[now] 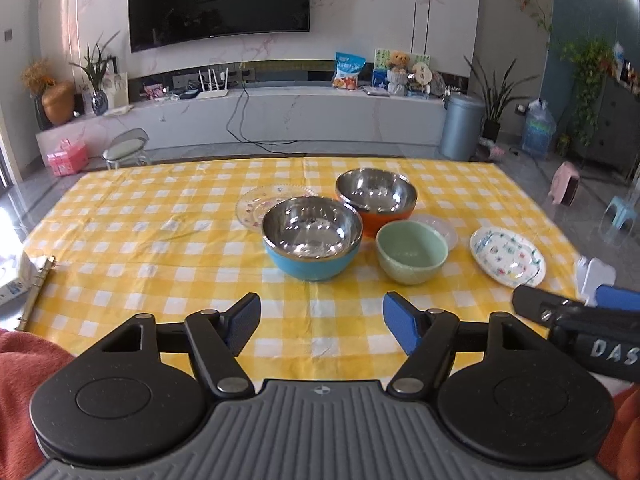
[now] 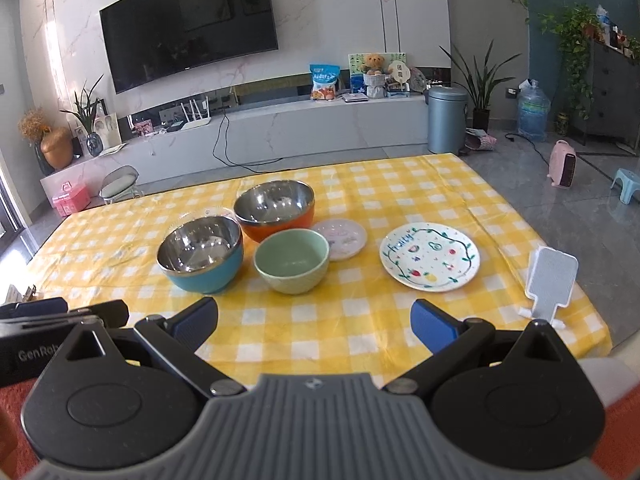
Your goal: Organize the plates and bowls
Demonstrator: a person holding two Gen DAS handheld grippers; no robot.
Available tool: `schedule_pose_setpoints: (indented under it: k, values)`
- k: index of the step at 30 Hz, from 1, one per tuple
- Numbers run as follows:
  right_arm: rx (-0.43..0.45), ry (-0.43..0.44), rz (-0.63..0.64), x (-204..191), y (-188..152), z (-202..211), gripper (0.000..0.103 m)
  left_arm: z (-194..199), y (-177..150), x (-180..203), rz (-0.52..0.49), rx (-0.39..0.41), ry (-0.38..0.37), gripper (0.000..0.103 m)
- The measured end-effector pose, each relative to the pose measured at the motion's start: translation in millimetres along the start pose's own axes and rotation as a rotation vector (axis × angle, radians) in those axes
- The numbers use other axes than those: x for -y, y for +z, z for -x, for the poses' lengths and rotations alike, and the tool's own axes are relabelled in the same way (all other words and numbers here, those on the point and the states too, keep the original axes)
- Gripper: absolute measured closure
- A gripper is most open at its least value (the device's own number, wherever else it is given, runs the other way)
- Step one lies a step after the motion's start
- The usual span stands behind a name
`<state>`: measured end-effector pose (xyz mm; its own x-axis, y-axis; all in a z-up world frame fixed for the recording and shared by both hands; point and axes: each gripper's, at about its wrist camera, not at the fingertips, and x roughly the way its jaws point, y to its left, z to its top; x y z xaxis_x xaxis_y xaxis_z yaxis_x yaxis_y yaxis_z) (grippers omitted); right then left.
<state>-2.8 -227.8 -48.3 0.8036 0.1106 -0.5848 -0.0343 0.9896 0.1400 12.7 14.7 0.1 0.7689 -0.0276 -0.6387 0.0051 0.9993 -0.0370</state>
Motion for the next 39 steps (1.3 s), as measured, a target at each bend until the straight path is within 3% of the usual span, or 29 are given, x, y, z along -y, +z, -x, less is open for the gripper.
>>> schedule_pose_setpoints:
  k: [4, 6, 12, 16, 26, 34, 39]
  values:
    - [-0.009, 0.032, 0.02, -9, 9, -10, 0.003, -6, 9, -7, 0.009, -0.003, -0.05, 0.022]
    - [-0.021, 0.057, 0.013, -12, 14, -16, 0.003, -7, 13, -10, 0.008, 0.024, -0.07, 0.029]
    - [-0.05, 0.092, 0.029, -26, 29, -45, 0.003, -27, 31, -31, 0.094, 0.008, -0.073, 0.038]
    - [-0.058, 0.088, 0.06, -36, 39, -65, 0.003, -46, 42, -49, 0.163, -0.003, -0.014, 0.042]
    - [-0.131, 0.128, 0.079, -58, 63, -126, 0.023, -93, 70, -71, 0.216, -0.05, 0.025, 0.042]
    - [-0.217, 0.15, 0.108, -87, 83, -183, 0.028, -142, 80, -88, 0.283, -0.134, 0.031, 0.04]
    - [-0.251, 0.174, 0.08, -87, 81, -211, 0.033, -165, 74, -102, 0.344, -0.141, 0.009, 0.037]
